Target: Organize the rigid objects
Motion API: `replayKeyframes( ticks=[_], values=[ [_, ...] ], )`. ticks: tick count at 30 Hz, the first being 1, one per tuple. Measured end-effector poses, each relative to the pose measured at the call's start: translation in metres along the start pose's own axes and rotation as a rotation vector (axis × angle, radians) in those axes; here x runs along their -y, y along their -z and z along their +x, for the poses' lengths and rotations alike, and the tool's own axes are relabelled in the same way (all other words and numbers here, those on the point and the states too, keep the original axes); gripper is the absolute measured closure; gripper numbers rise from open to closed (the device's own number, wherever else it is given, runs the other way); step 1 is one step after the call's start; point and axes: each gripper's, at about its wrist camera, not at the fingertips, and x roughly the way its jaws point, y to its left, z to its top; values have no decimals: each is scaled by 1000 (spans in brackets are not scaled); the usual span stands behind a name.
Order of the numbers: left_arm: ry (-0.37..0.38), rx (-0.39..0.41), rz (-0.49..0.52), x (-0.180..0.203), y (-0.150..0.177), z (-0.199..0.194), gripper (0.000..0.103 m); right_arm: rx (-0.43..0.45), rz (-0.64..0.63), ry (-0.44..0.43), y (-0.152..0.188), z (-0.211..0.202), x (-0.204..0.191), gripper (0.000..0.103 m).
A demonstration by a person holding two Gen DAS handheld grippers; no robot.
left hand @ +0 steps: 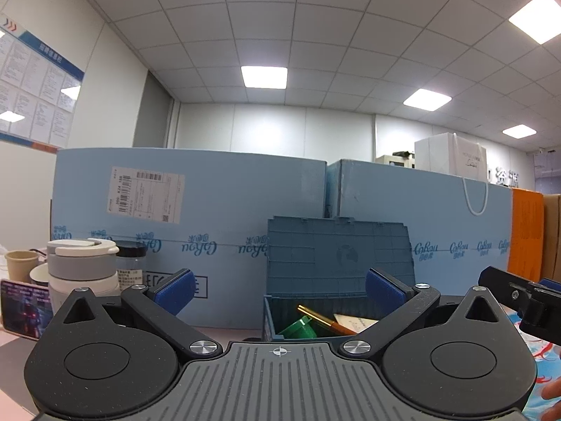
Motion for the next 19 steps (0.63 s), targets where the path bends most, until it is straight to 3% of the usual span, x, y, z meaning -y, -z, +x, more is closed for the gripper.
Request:
replayKeyframes(
  ticks=[19],
  values=[
    [-25,-7,-3,0,2,0,0,-11,-6,10,1,1,-1,0]
  ],
)
